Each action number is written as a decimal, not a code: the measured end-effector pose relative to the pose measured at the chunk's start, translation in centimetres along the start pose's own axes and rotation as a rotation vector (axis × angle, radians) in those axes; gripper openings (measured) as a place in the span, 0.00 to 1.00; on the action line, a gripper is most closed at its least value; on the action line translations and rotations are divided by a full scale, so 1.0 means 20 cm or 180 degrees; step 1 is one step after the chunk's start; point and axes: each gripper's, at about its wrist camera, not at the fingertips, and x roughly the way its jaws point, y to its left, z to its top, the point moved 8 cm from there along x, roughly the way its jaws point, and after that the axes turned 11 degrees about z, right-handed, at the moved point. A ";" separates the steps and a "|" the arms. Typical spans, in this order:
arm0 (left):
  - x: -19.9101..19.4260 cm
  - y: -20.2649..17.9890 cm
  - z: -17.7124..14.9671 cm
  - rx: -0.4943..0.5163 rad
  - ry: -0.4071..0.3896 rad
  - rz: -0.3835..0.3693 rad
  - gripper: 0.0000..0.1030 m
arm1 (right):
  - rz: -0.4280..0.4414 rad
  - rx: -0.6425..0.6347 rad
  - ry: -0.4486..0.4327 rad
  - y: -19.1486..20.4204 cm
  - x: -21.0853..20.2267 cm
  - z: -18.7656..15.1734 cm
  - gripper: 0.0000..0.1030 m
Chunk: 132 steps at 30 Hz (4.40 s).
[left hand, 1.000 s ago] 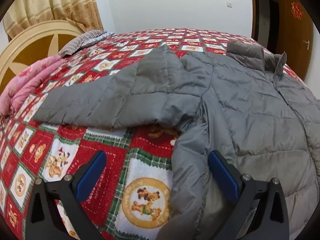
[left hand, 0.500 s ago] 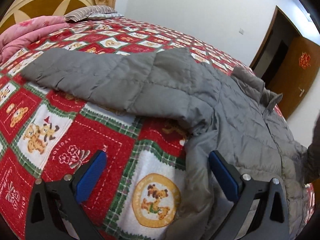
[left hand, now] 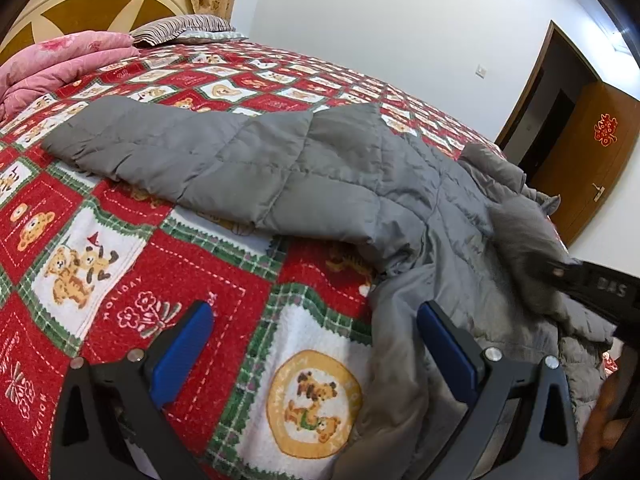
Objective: Fold large clothes
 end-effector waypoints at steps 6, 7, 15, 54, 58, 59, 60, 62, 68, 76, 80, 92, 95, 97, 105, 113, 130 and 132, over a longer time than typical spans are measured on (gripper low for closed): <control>0.01 0.00 0.00 0.0007 -0.0020 0.0004 1.00 | 0.0838 0.0201 0.0160 0.14 0.10 0.00 0.72; 0.00 0.00 0.00 0.0009 -0.0021 0.0006 1.00 | 0.0946 0.0244 0.0099 0.15 0.07 0.01 0.74; 0.01 -0.01 -0.01 0.0053 0.0017 0.0066 1.00 | 0.0293 0.0305 -0.0558 -0.27 -0.46 0.12 0.75; -0.15 0.40 0.51 -0.0740 -0.0387 0.1090 1.00 | -0.1134 0.0658 -0.0480 -1.11 -0.39 -0.25 0.46; 0.08 0.90 0.53 -0.1493 0.0143 0.1488 1.00 | -0.1155 0.0643 -0.0475 -1.10 -0.39 -0.25 0.47; 0.12 0.96 0.52 -0.1542 0.0222 0.1592 1.00 | -0.1159 0.0640 -0.0473 -1.10 -0.39 -0.25 0.48; 0.17 1.01 0.51 -0.1580 0.0319 0.1708 1.00 | -0.1162 0.0638 -0.0471 -1.11 -0.39 -0.25 0.48; 0.28 1.07 0.48 -0.1713 0.0545 0.1679 1.00 | -0.1166 0.0635 -0.0470 -1.11 -0.39 -0.25 0.48; 0.32 1.06 0.46 -0.1786 0.0256 0.1891 0.86 | -0.1177 0.0628 -0.0466 -1.10 -0.39 -0.25 0.48; 0.34 0.97 0.58 -0.1427 0.0081 0.1286 0.09 | -0.1157 0.0640 -0.0481 -1.10 -0.39 -0.25 0.49; 0.15 0.80 0.74 -0.1176 -0.0355 0.1210 0.09 | -0.1139 0.0651 -0.0493 -1.11 -0.39 -0.25 0.49; -0.49 -0.60 0.79 0.0577 -0.1445 -0.0102 0.09 | -0.1059 0.0703 -0.0538 -1.12 -0.40 -0.26 0.50; -0.50 -0.92 0.59 0.0960 -0.1354 -0.0482 0.09 | -0.1033 0.0720 -0.0551 -1.12 -0.40 -0.26 0.51; -0.48 -1.11 0.42 0.1257 -0.1284 -0.0649 0.09 | -0.0984 0.0759 -0.0578 -1.13 -0.40 -0.26 0.51; -0.23 -1.37 -0.15 0.2167 -0.0673 -0.0661 0.53 | -0.0785 0.0932 -0.0704 -1.15 -0.42 -0.26 0.51; -0.52 -1.15 -0.11 0.1888 -0.0685 -0.0809 1.00 | -0.0679 0.1014 -0.0757 -1.16 -0.43 -0.26 0.51; -0.28 -0.49 0.46 0.0894 -0.0592 0.0209 1.00 | -0.0067 0.1069 -0.0343 -0.79 -0.38 -0.20 0.68; -0.24 -0.46 0.50 0.0818 -0.0542 0.0187 1.00 | -0.0149 0.0896 -0.0237 -0.74 -0.36 -0.22 0.34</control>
